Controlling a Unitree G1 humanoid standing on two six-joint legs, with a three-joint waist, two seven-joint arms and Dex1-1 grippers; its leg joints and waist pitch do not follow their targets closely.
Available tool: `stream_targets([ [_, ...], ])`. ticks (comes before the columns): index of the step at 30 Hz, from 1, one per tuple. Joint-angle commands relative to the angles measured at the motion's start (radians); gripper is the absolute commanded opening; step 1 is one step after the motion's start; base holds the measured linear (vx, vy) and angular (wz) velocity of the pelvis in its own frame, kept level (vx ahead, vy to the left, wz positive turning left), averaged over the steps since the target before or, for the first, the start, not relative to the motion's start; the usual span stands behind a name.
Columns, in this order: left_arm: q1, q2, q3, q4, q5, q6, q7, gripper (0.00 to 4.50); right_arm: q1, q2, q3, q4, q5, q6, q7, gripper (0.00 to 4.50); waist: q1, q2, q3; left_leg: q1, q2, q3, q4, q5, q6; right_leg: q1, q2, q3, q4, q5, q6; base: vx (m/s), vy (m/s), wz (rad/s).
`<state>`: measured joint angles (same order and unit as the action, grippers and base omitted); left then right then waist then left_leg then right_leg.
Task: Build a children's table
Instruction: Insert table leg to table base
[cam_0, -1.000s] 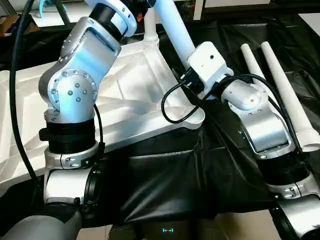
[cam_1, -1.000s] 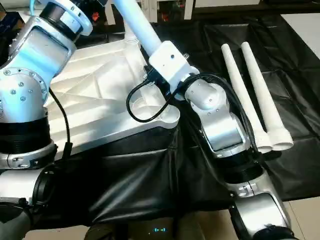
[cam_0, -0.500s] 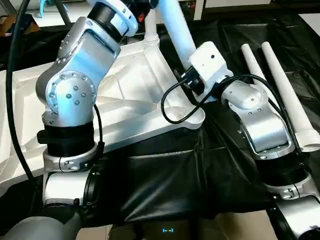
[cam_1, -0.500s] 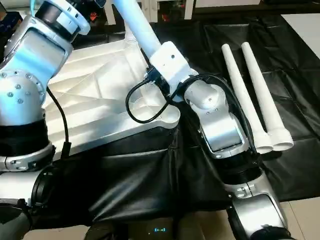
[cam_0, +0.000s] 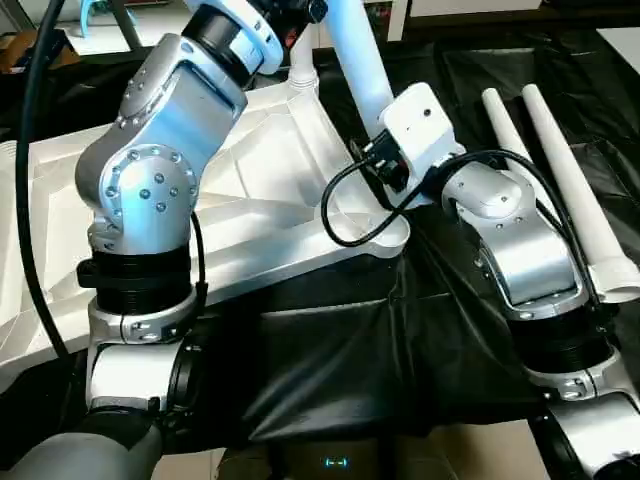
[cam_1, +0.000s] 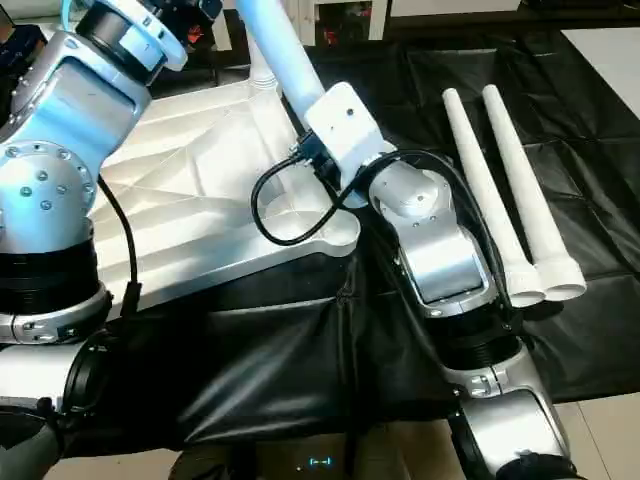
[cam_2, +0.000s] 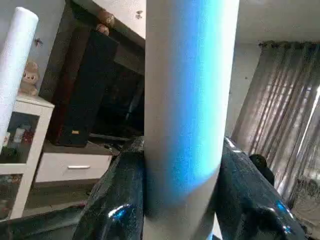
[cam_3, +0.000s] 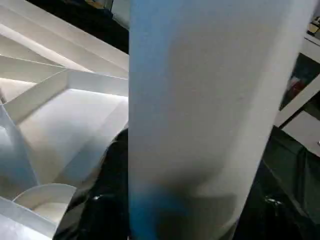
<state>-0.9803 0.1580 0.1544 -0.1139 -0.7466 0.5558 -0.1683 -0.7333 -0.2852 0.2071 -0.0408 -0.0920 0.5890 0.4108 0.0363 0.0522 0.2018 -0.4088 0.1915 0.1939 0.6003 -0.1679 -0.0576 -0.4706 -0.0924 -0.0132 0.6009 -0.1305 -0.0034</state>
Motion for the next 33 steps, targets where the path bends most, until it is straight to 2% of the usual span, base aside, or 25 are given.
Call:
stream_targets([
  [1,-0.001,0.020,0.001,-0.040,0.019,-0.033,-0.017,1.55,0.026,0.007,0.008,-0.029,0.007,0.026,0.004,2.57,0.005,-0.006,-0.111,0.023,0.001,-0.002,-0.050,-0.036,0.096,0.091,-0.010,0.015,-0.030,0.019,-0.307,0.000,0.000,0.00],
  [4,0.002,0.018,-0.005,-0.042,0.030,-0.037,-0.022,1.55,0.029,0.008,0.008,-0.035,0.004,0.035,-0.001,2.96,0.005,-0.005,-0.112,0.023,0.001,-0.002,-0.050,-0.041,0.093,0.092,-0.011,0.015,-0.030,0.013,-0.307,0.000,0.000,0.00],
  [6,0.003,0.014,-0.008,-0.044,0.033,-0.039,-0.021,1.55,0.029,0.007,0.011,-0.040,-0.003,0.042,-0.002,3.01,0.005,-0.004,-0.112,0.023,0.001,-0.002,-0.050,-0.045,0.088,0.092,-0.010,0.015,-0.030,0.006,-0.306,0.000,0.000,0.00],
  [12,-0.001,0.009,-0.011,-0.048,0.033,-0.037,-0.027,1.55,0.033,0.008,0.015,-0.045,-0.001,0.048,0.003,3.01,0.006,-0.005,-0.111,0.024,0.001,-0.002,-0.050,-0.050,0.085,0.090,-0.011,0.016,-0.030,-0.002,-0.304,0.000,0.000,0.00],
  [23,0.010,0.005,-0.021,-0.057,0.044,-0.035,-0.043,1.55,0.005,0.023,-0.004,-0.038,-0.008,-0.031,-0.028,3.01,0.005,-0.007,-0.109,0.024,0.001,-0.002,-0.051,-0.074,0.074,0.089,-0.011,0.016,-0.033,-0.040,-0.292,0.000,0.000,0.00],
  [29,0.009,0.009,-0.017,-0.050,0.052,-0.042,-0.047,1.55,0.005,0.025,-0.010,-0.038,-0.003,-0.035,-0.030,3.01,0.004,-0.007,-0.108,0.024,0.000,-0.002,-0.052,-0.084,0.068,0.088,-0.010,0.016,-0.034,-0.057,-0.282,0.000,0.000,0.00],
  [30,0.009,0.011,-0.016,-0.047,0.054,-0.044,-0.047,1.55,0.006,0.026,-0.011,-0.038,0.000,-0.035,-0.028,2.73,0.004,-0.007,-0.108,0.024,0.000,-0.002,-0.052,-0.083,0.068,0.088,-0.009,0.016,-0.034,-0.054,-0.282,0.000,0.000,0.00],
  [33,0.009,0.011,-0.016,-0.044,0.059,-0.047,-0.047,1.55,0.012,0.030,-0.015,-0.041,0.009,-0.033,-0.025,2.62,0.003,-0.007,-0.108,0.024,0.000,-0.002,-0.052,-0.084,0.069,0.088,-0.009,0.016,-0.035,-0.056,-0.281,0.000,0.000,0.00],
])
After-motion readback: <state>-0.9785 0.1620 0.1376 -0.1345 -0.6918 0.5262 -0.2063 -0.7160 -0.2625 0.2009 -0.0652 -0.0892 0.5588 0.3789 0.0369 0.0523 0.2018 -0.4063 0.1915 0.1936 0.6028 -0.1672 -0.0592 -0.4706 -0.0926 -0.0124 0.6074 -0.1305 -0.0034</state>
